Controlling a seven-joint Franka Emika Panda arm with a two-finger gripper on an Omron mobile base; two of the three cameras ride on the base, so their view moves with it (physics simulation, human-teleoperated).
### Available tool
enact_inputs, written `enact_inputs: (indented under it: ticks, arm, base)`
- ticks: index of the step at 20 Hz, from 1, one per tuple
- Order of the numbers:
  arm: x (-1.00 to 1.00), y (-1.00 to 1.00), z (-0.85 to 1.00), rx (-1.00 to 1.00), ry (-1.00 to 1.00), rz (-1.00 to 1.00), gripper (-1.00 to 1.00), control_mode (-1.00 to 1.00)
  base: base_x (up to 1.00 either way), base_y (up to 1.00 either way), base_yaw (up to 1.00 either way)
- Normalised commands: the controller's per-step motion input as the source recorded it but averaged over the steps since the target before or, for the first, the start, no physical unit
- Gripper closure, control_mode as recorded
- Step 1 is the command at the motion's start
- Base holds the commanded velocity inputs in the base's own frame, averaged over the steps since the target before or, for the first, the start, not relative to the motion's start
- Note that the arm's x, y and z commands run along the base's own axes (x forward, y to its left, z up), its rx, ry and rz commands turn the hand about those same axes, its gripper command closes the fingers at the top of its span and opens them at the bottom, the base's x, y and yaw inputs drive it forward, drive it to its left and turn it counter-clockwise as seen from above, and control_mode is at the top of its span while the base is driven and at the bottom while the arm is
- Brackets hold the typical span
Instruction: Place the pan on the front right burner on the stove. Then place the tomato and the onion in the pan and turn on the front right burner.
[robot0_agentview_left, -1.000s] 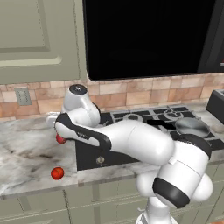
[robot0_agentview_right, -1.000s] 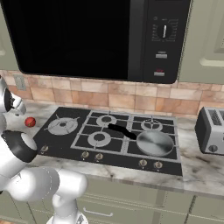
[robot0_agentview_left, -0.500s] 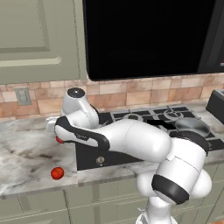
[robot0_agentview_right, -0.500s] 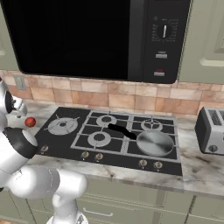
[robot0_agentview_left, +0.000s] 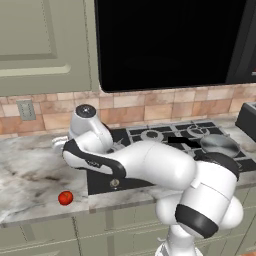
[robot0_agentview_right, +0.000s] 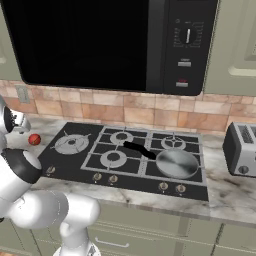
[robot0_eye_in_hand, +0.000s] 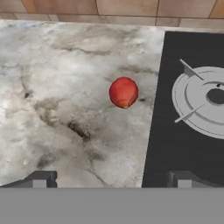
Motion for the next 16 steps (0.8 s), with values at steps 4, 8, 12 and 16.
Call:
enact_inputs:
  ticks: [4, 8, 12, 16]
  arm:
    - [0.02, -0.01, -0.01, 0.00, -0.01, 0.03, -1.00, -1.00]
    - [0.02, -0.04, -0.03, 0.00, 0.00, 0.00, -1.00, -1.00]
    - [0.05, -0.04, -0.02, 0.00, 0.00, 0.00, -1.00, -1.00]
    - [0.06, -0.02, -0.08, 0.00, 0.00, 0.00, -1.00, -1.00]
  base:
    - [0.00, 0.00, 0.00]
    - [0.00, 0.00, 0.00]
    - [0.00, 0.00, 0.00]
    - [0.00, 0.00, 0.00]
